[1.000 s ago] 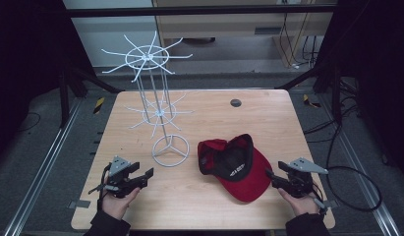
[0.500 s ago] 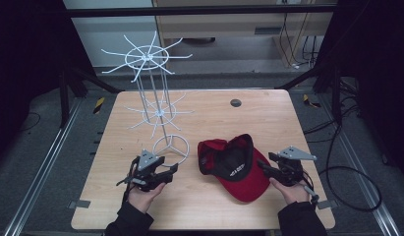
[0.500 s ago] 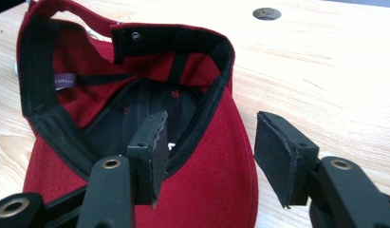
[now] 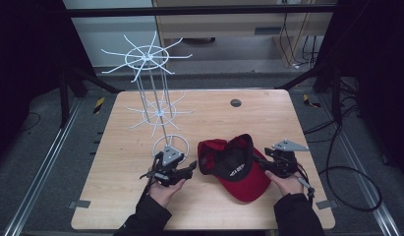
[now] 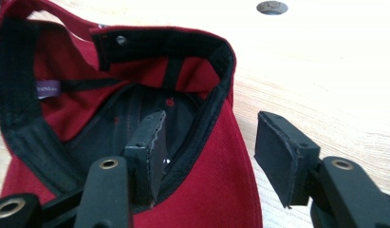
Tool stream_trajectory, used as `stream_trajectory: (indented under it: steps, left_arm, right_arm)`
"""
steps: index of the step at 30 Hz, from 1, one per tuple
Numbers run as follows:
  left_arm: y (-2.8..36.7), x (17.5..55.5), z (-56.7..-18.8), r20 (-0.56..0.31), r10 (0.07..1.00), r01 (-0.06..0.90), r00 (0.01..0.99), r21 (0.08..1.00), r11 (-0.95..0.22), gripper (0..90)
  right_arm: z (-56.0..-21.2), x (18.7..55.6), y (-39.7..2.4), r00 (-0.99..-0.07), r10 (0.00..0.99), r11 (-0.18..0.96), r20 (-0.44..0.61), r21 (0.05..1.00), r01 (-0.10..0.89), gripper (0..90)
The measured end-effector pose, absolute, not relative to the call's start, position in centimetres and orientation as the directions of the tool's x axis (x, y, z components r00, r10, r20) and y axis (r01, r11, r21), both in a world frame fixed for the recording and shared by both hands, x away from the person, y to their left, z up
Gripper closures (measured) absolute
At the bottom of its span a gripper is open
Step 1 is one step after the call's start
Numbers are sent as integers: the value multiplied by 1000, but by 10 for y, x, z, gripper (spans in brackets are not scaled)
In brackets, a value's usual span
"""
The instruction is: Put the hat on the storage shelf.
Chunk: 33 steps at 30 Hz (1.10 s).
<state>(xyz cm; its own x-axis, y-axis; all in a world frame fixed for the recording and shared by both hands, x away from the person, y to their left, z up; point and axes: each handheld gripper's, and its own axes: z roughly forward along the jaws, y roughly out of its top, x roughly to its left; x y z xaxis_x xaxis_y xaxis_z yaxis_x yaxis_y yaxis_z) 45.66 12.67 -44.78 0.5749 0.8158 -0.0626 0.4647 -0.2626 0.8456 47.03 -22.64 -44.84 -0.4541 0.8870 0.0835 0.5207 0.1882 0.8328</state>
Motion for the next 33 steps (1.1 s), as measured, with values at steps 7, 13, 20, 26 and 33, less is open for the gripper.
stream_trajectory:
  steps: [7,13,20,26,33]
  left_arm:
    - [111,466,-456,-68,802,479,594,830,-284,484]
    - [103,473,-465,-68,804,498,591,814,-298,578]
    - [102,479,-471,-101,795,534,598,789,-302,761]
    - [101,483,-475,-130,788,559,601,774,-298,853]
    - [100,485,-478,-116,795,560,595,770,-306,861]
  right_arm:
    - [-454,482,-228,-446,891,188,89,822,538,410]
    - [-463,492,-227,-456,885,206,88,806,554,419]
    - [-471,494,-224,-478,872,236,100,771,592,476]
    - [-476,494,-229,-485,865,241,128,742,625,545]
    - [-471,489,-234,-505,838,192,206,755,626,735]
